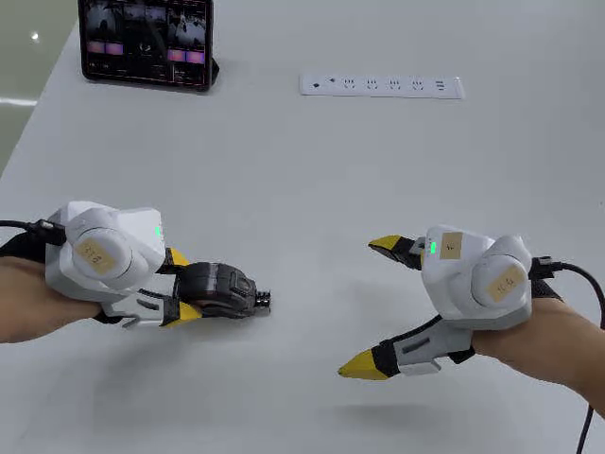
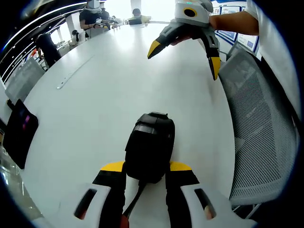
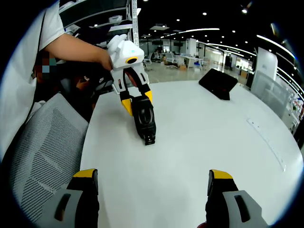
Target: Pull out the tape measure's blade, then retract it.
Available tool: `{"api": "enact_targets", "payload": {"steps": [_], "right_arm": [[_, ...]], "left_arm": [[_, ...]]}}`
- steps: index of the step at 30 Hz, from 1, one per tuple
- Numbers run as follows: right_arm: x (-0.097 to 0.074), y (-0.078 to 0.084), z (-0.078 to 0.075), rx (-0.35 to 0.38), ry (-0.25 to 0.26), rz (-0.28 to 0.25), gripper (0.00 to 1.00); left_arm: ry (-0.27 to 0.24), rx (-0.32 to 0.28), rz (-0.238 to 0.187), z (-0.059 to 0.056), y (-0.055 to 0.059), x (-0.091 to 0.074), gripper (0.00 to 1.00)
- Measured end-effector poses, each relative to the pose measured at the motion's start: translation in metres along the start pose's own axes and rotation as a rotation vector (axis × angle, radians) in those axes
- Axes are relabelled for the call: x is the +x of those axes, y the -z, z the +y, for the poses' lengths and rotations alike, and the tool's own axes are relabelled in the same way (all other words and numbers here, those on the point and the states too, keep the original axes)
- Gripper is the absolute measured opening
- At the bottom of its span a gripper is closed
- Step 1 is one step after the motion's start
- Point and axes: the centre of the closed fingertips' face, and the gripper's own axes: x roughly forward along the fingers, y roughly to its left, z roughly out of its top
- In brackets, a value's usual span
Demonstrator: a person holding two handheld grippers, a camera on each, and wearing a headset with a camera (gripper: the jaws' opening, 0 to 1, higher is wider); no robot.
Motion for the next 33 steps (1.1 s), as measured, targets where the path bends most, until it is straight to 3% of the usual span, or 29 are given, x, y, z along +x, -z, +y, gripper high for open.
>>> {"api": "enact_targets", "payload": {"steps": [9,14,27,33], "right_arm": [[0.003,0.0,0.002,-0.002,-0.005,0.001,0.95],[0.004,-0.001,0.002,0.0,-0.002,0.0,0.95],[0.011,-0.004,0.001,-0.002,-0.006,-0.01,0.91],[0.015,-0.005,-0.001,-0.009,-0.007,-0.02,0.85]], "left_arm": [[0.012,0.039,0.041,0.0,0.0,0.003,0.27],[-0.006,0.054,0.07,-0.001,0.001,0.003,0.27],[-0.017,0.072,0.081,-0.001,0.001,0.002,0.26],[-0.021,0.068,0.086,-0.001,0.001,0.001,0.26]]}}
